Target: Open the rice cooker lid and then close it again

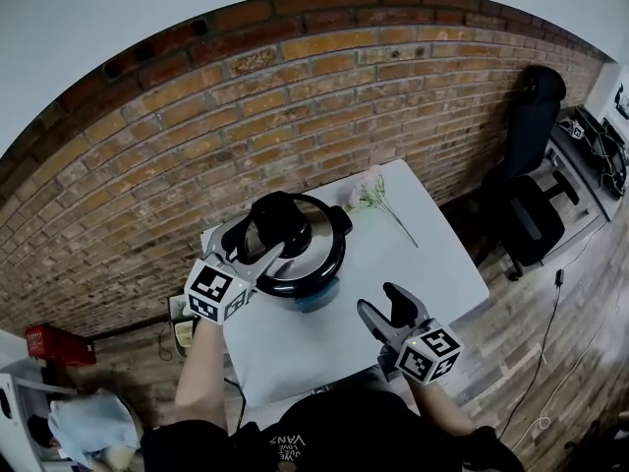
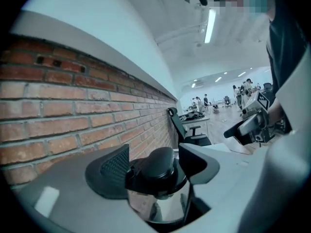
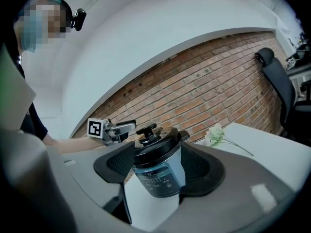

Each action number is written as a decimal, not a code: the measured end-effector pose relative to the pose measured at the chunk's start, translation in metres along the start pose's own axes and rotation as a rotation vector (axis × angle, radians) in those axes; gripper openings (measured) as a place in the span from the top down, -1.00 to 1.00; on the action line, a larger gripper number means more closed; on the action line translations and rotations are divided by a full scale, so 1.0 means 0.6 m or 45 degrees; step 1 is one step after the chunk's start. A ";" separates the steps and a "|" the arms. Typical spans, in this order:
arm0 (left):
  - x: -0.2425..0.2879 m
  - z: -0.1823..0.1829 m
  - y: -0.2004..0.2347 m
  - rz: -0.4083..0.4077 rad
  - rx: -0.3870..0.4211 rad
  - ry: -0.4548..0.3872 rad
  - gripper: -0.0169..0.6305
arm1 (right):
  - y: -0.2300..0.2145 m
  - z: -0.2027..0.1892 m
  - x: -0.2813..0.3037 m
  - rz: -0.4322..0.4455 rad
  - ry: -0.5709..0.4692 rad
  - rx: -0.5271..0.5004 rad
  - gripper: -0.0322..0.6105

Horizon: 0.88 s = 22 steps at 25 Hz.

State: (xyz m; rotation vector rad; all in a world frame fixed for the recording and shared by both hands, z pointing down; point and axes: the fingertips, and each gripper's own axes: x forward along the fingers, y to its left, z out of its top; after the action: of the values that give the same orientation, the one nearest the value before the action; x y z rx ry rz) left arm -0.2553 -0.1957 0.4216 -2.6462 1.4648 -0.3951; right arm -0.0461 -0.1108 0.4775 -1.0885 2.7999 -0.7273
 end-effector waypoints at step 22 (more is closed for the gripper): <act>-0.302 -0.016 -0.125 0.423 -0.241 -0.214 0.04 | 0.085 -0.009 -0.032 0.103 0.035 -0.125 -0.01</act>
State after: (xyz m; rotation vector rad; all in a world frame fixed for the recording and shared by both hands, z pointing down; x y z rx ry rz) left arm -0.2883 -0.0026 0.4136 -2.4247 1.9195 -0.0049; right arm -0.0650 -0.0634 0.4572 -0.9792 2.9118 -0.6076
